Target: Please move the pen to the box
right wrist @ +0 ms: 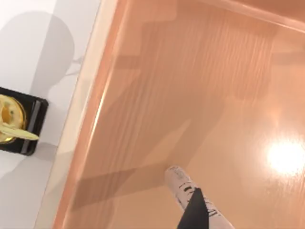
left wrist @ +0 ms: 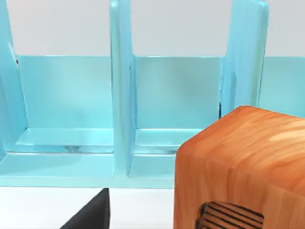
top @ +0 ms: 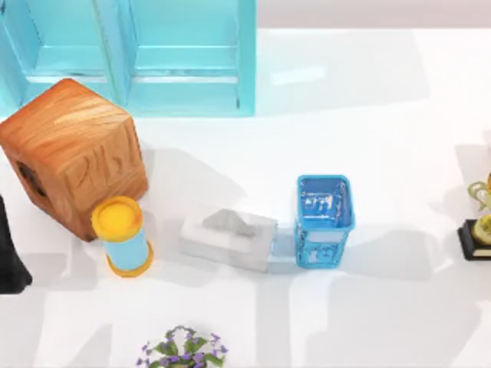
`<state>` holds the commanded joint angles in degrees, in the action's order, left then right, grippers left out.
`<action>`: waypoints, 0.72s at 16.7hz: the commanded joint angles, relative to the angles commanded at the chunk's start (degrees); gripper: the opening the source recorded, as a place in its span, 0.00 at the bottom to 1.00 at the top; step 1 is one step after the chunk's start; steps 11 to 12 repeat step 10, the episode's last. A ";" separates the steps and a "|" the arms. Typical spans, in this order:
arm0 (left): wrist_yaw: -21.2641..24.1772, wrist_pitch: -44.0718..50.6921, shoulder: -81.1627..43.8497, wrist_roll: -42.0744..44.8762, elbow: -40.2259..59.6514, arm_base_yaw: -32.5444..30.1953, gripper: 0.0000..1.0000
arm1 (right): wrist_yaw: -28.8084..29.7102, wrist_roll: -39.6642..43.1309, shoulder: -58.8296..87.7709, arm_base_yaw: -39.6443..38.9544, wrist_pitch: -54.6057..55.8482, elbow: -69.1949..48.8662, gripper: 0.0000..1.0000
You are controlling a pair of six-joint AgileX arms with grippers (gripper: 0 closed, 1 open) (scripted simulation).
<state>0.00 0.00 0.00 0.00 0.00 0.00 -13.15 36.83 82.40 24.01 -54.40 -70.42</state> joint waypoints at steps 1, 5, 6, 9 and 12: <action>0.00 0.00 0.00 0.00 0.00 0.00 1.00 | 0.00 0.00 0.00 0.00 0.00 0.00 0.75; 0.00 0.00 0.00 0.00 0.00 0.00 1.00 | 0.00 0.00 0.00 0.00 0.00 0.00 1.00; 0.00 0.00 0.00 0.00 0.00 0.00 1.00 | 0.00 0.00 0.00 0.00 0.00 0.00 1.00; 0.00 0.00 0.00 0.00 0.00 0.00 1.00 | 0.00 0.00 0.00 0.00 0.00 0.00 1.00; 0.00 0.00 0.00 0.00 0.00 0.00 1.00 | 0.00 0.00 0.00 0.00 0.00 0.00 1.00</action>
